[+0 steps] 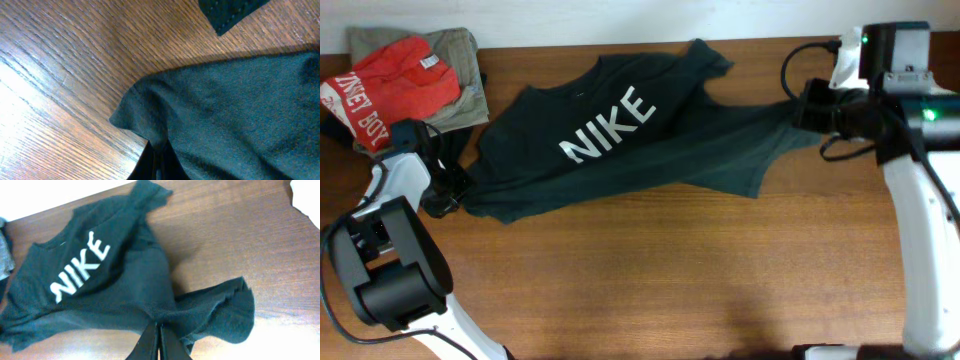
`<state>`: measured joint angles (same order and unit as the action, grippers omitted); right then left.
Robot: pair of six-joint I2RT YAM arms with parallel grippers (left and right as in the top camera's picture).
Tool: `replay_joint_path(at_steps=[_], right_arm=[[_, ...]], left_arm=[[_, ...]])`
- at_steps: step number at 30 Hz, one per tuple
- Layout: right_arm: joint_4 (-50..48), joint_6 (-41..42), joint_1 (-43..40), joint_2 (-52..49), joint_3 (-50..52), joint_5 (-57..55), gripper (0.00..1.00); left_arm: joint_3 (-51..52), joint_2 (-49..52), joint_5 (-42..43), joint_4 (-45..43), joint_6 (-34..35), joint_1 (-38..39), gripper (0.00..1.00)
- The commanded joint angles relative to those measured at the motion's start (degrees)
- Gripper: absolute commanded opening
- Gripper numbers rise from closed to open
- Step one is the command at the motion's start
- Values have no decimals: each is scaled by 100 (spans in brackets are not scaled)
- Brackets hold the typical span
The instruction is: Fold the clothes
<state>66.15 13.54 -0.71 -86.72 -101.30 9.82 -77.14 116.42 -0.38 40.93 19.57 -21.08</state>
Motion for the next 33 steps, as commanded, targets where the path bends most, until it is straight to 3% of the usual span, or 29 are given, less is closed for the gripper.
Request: replay_joint_path(at_steps=[1,6,11,12,13,15,16,18,19,20,25,33], right_arm=[[-11,48,286,590,-142,9,4],[-595,48,321,857,-140,-468,4],[-686,96,319,-118,-136,-516,4],[-785,94,315,-527,-136,-564,8],[-905,92,299,-866,-136,-629,23],[-1209,90,247,-1495,-138,-820,37],[-1403,85,208,-1880,-138,-933,49],[-1545,17,109,-2433,-138,-968,57],[-1506,22,63,-2612,-138,-962,70],[-1427,22,44,-2667,-140,-944,74],[-601,24,-7,-2461,-236,-942,75],[586,22,0,-868,-254,-579,79]], left_arm=[[125,140,0,-15,72,9,1],[125,140,-2,-20,70,7,1],[125,140,-4,-42,70,9,1],[125,140,-4,-42,70,7,1],[125,140,-4,-42,70,7,1],[125,140,-4,-42,70,7,1],[125,140,-2,-42,70,7,1],[125,140,-2,-37,70,9,1],[125,140,-2,-37,70,9,1],[125,140,-2,-37,70,7,1],[125,140,-2,-42,70,9,1],[125,140,0,-37,70,9,1]])
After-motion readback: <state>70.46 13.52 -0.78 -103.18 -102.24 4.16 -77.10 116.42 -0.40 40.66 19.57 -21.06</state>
